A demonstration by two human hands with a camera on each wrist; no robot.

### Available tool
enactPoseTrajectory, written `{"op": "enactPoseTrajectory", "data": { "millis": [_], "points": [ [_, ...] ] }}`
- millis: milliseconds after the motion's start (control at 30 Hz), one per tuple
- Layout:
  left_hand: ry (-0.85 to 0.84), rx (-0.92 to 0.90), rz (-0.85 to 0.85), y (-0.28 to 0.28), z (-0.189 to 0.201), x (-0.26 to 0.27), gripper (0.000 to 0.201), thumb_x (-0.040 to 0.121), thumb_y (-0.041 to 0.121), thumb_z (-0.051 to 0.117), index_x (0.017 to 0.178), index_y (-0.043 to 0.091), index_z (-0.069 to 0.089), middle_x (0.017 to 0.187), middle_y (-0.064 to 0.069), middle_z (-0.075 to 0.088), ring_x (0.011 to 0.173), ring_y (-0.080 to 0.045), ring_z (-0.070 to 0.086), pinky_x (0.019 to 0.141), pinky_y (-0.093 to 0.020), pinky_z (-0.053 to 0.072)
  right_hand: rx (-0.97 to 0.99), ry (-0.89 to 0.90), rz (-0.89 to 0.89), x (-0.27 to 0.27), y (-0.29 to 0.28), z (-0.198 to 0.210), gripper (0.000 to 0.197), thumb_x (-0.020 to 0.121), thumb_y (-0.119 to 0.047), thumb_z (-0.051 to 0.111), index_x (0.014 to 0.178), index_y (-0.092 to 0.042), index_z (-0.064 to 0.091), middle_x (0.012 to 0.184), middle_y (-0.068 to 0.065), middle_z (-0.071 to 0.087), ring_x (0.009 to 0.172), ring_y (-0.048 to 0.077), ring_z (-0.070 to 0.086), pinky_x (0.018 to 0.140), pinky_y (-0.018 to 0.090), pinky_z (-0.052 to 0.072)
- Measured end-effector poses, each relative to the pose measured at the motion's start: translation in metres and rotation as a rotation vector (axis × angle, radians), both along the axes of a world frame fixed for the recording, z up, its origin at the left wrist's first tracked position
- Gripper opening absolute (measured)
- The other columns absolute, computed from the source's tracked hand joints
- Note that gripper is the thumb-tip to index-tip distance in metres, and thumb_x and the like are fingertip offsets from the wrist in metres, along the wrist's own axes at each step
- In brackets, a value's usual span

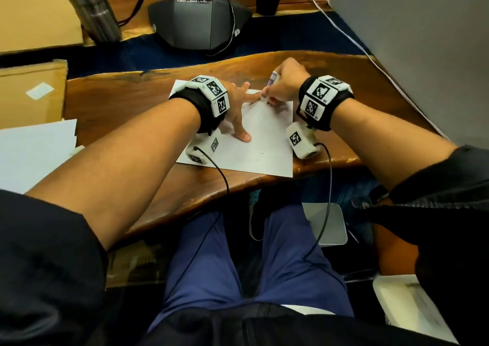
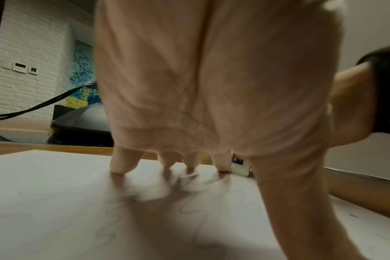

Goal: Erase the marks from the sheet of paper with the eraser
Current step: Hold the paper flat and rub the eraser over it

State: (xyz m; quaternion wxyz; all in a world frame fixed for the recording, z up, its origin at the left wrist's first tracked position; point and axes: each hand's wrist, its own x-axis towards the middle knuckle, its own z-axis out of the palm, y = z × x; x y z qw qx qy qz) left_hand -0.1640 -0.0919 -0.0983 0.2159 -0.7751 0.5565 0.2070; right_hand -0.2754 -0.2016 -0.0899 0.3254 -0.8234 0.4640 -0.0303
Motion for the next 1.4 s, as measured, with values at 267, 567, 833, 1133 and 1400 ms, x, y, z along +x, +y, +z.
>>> {"op": "enactPoseTrajectory", "data": {
  "millis": [267,567,833,1133,1400],
  "points": [
    [0.011,-0.006,0.017,0.000,0.001,-0.001,0.130,0.055,0.071,0.079,0.149,0.051,-0.009,0.163,0.007,-0.014,0.150,-0.029,0.007,0.116,-0.059,0.019,0.059,0.015,0.006,-0.001,-0.001,-0.001,0.031,0.083,-0.024,0.079,0.107,-0.010,0.066,0.094,0.005,0.073,0.085,0.018,0.072,0.081,0.034,0.060],
    [0.001,0.008,0.012,0.001,0.005,-0.003,0.127,0.058,0.071,0.077,0.148,0.051,-0.011,0.163,0.005,-0.015,0.151,-0.029,0.004,0.116,-0.059,0.017,0.077,0.034,0.105,-0.006,-0.002,0.001,0.025,0.086,-0.022,0.076,0.106,-0.010,0.065,0.089,0.005,0.074,0.072,0.012,0.071,0.061,0.023,0.057],
    [-0.008,0.019,0.011,0.001,0.004,-0.003,0.132,0.051,0.076,0.075,0.147,0.054,-0.012,0.162,0.007,-0.016,0.150,-0.030,0.013,0.115,-0.055,0.024,0.051,0.087,0.276,-0.015,-0.002,0.008,0.019,0.088,-0.025,0.074,0.102,-0.012,0.070,0.087,0.001,0.073,0.071,0.007,0.069,0.058,0.017,0.051],
    [0.001,0.025,0.012,0.000,0.004,-0.005,0.132,0.052,0.075,0.077,0.147,0.054,-0.013,0.162,0.005,-0.016,0.149,-0.032,0.015,0.114,-0.056,0.026,0.046,0.102,0.340,-0.018,0.001,0.009,0.014,0.089,-0.023,0.072,0.099,-0.013,0.068,0.084,0.000,0.072,0.066,0.004,0.067,0.049,0.012,0.046],
    [0.007,0.025,0.006,0.001,0.008,-0.006,0.130,0.052,0.076,0.077,0.147,0.055,-0.010,0.162,0.008,-0.017,0.149,-0.033,0.014,0.114,-0.060,0.024,0.067,0.105,0.385,-0.015,0.007,0.009,0.020,0.087,-0.022,0.075,0.102,-0.010,0.071,0.085,0.002,0.074,0.070,0.009,0.069,0.057,0.016,0.051]
  ]
}}
